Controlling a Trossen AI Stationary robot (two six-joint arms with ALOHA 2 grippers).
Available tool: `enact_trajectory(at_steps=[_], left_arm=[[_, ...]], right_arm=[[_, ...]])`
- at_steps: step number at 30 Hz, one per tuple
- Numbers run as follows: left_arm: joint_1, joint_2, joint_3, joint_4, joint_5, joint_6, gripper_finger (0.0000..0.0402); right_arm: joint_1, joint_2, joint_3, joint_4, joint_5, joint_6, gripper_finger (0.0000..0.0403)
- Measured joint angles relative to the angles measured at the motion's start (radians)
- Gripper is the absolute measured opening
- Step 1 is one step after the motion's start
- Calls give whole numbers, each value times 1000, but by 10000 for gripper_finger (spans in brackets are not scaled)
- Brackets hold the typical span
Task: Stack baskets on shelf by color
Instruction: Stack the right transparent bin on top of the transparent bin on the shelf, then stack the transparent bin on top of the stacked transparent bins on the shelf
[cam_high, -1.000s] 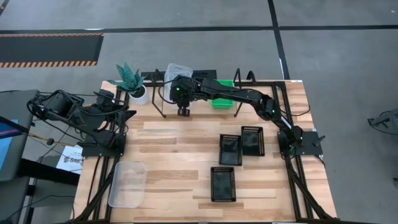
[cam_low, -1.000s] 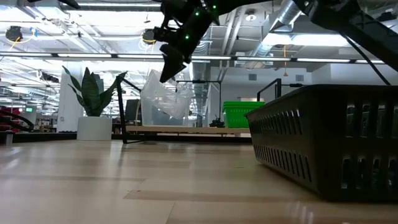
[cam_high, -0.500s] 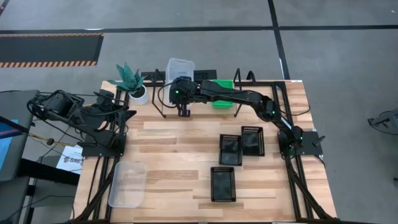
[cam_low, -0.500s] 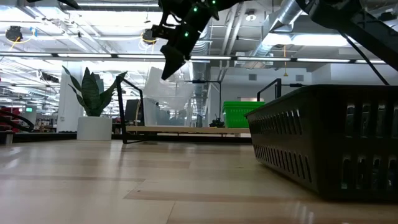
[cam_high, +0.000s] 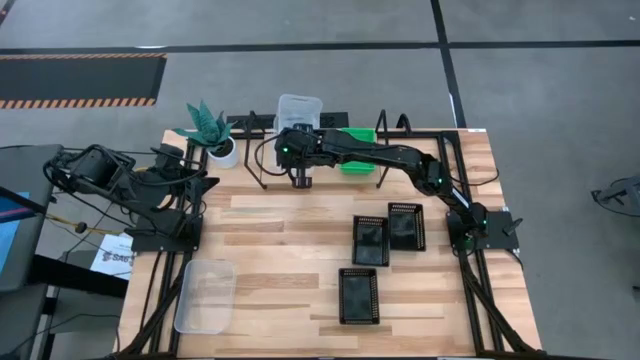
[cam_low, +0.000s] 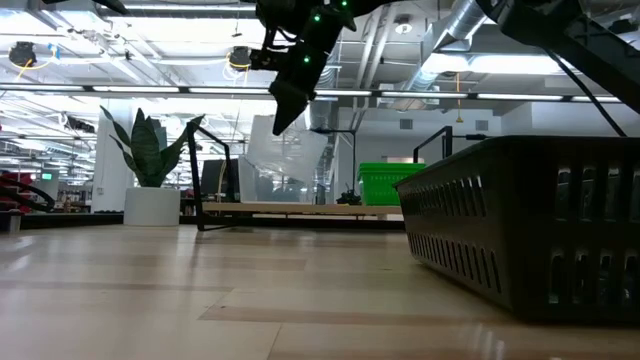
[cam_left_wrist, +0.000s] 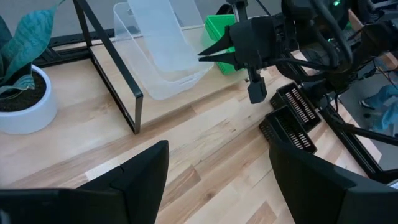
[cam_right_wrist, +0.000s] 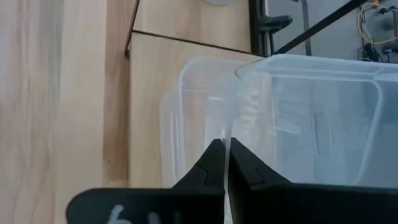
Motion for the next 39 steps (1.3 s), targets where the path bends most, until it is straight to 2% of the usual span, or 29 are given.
enact_trajectory(at_steps=[10,22,28,32,34,35,37,39], left_arm=[[0,0,0,0,0,-8,265],[0,0,0,0,4,-8,265],[0,0,0,-1,5,-8,265],[0,0,0,-2,5,-8,265],[0,0,0,-2,10,-8,265],[0,-1,0,-2,20,-7,265],[0,0,0,-2,57,2,265],[0,0,0,-2,138,21,265]], right_arm=[[1,0,0,-4,-34,8,40],[2,-4,7,4,-34,19,146],[-2,-67,13,-2,-12,126,182],[-21,-86,12,-155,-2,251,183],[-30,-87,12,-253,-47,318,179],[-32,-88,11,-284,-102,350,178],[-27,-88,11,-297,-285,398,175],[1,-88,11,-289,-478,419,174]])
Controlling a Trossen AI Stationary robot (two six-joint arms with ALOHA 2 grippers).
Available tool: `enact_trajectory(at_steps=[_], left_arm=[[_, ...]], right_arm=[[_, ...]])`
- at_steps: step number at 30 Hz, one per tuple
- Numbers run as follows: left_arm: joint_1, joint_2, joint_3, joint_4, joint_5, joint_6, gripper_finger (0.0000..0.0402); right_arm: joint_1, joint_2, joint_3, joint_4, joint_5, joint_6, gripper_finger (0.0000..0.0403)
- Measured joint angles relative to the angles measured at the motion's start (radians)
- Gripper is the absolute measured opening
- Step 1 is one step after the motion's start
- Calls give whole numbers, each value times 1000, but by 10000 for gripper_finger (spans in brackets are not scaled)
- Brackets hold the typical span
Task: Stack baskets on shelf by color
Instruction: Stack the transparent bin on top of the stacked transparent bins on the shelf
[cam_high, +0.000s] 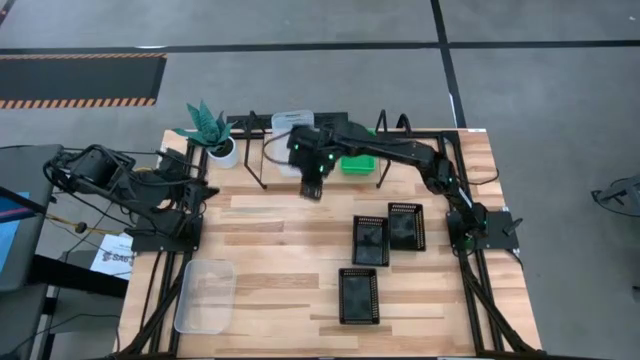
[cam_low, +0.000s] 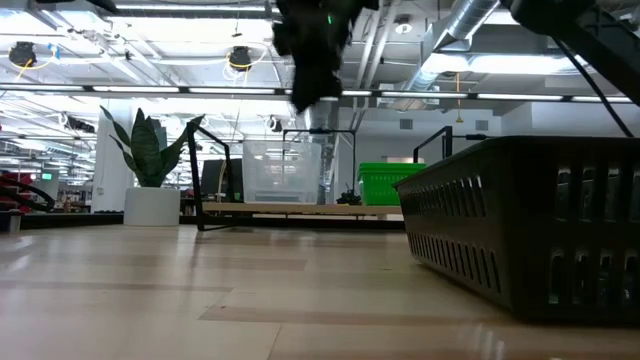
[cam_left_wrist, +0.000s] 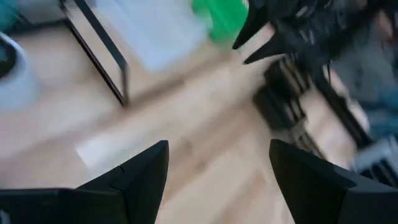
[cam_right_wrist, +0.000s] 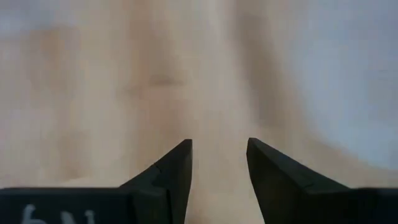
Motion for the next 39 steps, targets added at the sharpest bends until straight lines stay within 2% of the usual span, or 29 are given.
enact_trajectory(at_steps=[1,3,6,11,15,19,22,26,32,35,39], left_arm=[[0,0,0,0,60,16,265],[0,6,0,-1,196,45,265],[-11,54,0,-2,365,91,265],[-97,196,0,-14,511,179,265],[-224,302,0,-64,490,219,265],[-383,351,0,-74,435,194,265],[-481,347,-35,-66,393,169,265],[-578,295,-154,-43,359,97,265],[-612,249,-348,81,374,108,265],[-590,254,-435,118,364,105,265],[-534,256,-560,289,387,110,265]], right_arm=[[21,0,0,10,-69,8,173],[69,0,0,27,-125,16,173],[143,0,0,38,-127,18,173],[239,0,0,33,-109,55,173],[286,0,-1,29,-98,108,172],[313,-1,-1,9,-73,181,172],[335,0,-1,6,-70,234,172],[370,0,-1,13,-56,294,172],[400,0,-1,13,-46,341,172],[413,0,-1,13,-44,318,172],[430,0,-1,6,-45,264,172]])
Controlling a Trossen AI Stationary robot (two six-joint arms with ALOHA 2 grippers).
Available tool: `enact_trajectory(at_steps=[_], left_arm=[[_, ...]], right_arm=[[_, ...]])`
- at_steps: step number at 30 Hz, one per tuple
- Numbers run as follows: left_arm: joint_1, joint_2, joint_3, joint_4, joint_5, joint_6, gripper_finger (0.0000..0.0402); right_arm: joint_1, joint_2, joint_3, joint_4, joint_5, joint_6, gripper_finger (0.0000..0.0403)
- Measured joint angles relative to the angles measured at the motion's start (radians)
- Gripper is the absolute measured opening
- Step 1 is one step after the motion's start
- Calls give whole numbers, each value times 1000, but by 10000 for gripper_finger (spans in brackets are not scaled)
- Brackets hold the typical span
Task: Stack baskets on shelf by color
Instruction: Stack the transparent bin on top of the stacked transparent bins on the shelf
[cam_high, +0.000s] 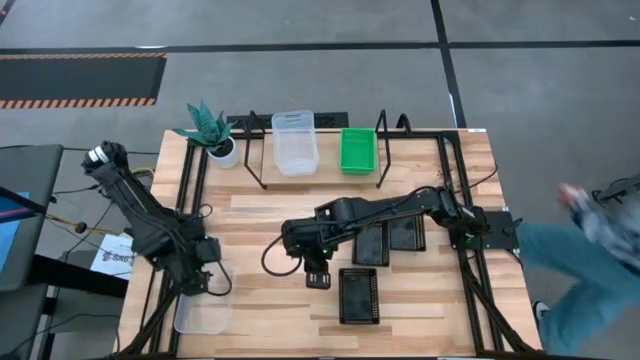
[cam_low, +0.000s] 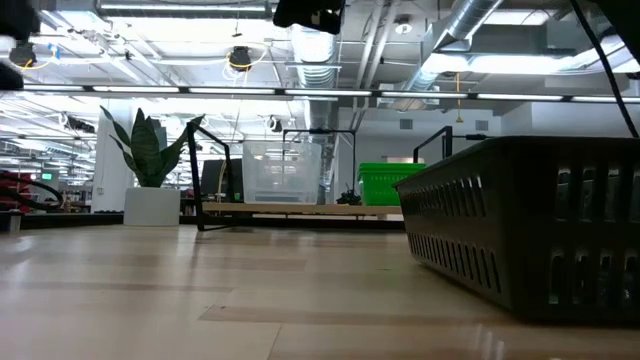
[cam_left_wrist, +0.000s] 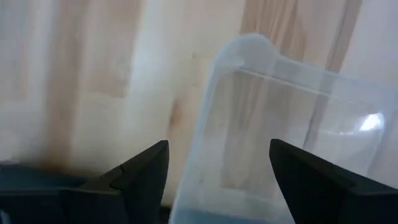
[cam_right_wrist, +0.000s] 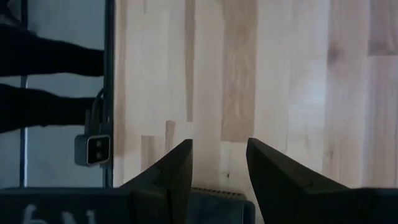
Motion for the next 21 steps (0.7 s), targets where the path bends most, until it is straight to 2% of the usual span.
enact_trajectory(at_steps=[5,8,11,18,21], left_arm=[[69,27,-107,154,28,19,262],[126,58,-122,186,19,24,238],[189,103,-126,246,-6,70,188],[377,245,-117,536,3,235,31],[467,303,-84,640,-3,305,9]], right_arm=[[8,0,0,-27,0,-40,172],[13,0,0,-38,0,-59,172],[17,0,0,-38,0,-77,172],[20,-24,-1,-60,-1,-61,167],[29,-51,-1,-77,1,-31,161]])
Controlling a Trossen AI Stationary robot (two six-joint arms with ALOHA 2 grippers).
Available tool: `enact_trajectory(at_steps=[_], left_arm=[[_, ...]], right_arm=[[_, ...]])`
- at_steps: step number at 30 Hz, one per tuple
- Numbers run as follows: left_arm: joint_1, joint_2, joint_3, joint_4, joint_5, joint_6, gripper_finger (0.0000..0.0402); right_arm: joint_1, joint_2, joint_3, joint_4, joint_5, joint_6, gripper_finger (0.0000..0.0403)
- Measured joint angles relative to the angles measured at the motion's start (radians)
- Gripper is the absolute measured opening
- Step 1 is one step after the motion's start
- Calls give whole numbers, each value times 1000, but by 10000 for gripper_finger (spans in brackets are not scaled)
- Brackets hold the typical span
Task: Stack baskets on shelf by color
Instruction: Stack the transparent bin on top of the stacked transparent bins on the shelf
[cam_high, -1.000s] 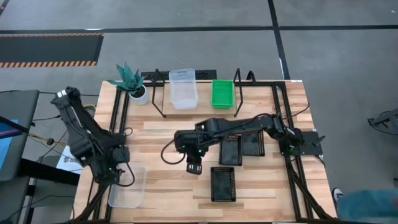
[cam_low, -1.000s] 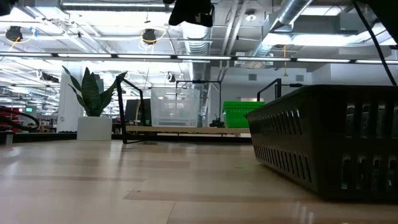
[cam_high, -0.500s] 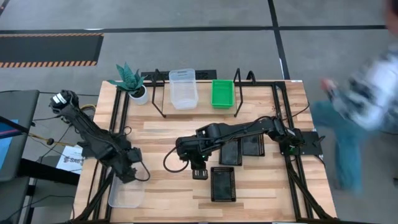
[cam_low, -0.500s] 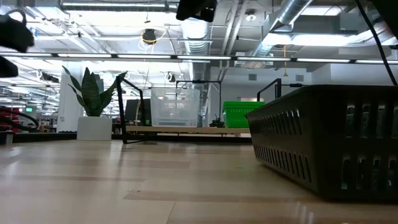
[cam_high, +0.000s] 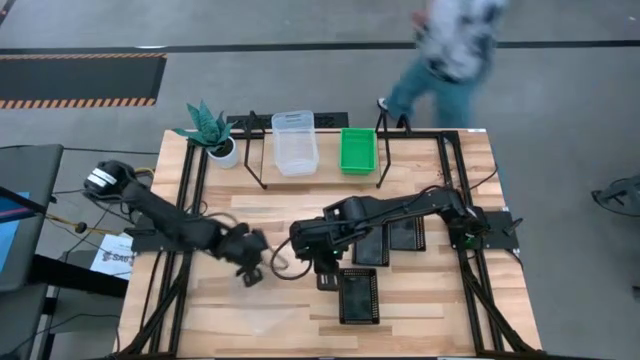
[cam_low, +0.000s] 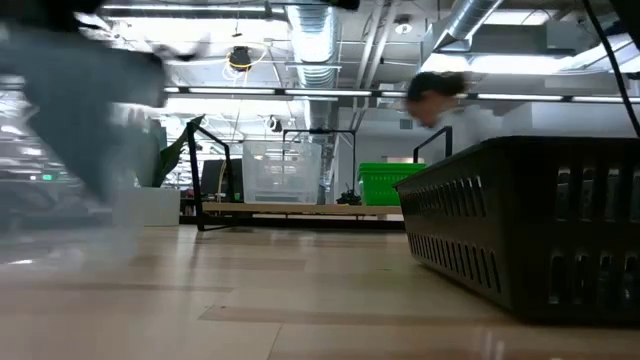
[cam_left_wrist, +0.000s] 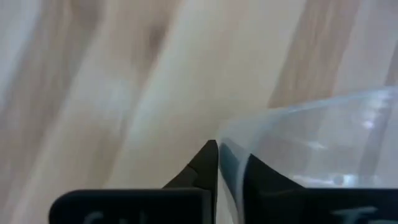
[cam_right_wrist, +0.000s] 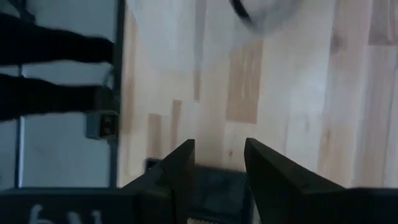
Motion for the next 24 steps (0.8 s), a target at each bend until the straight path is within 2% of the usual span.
enact_trajectory(at_steps=[5,9,12,16,21,24], left_arm=[[148,82,103,59,-2,113,7],[232,116,201,12,-7,174,10],[267,114,269,-72,-5,247,27],[288,70,365,-173,-2,322,88],[287,7,453,-252,-1,380,203],[288,-30,503,-342,5,360,258]], right_arm=[[23,-52,1,-8,78,45,152],[42,-72,1,-18,126,49,148],[56,-72,1,-21,126,40,153],[79,-69,-16,1,126,12,184],[100,-67,-38,112,126,-8,235],[106,-68,-63,216,138,-77,244]])
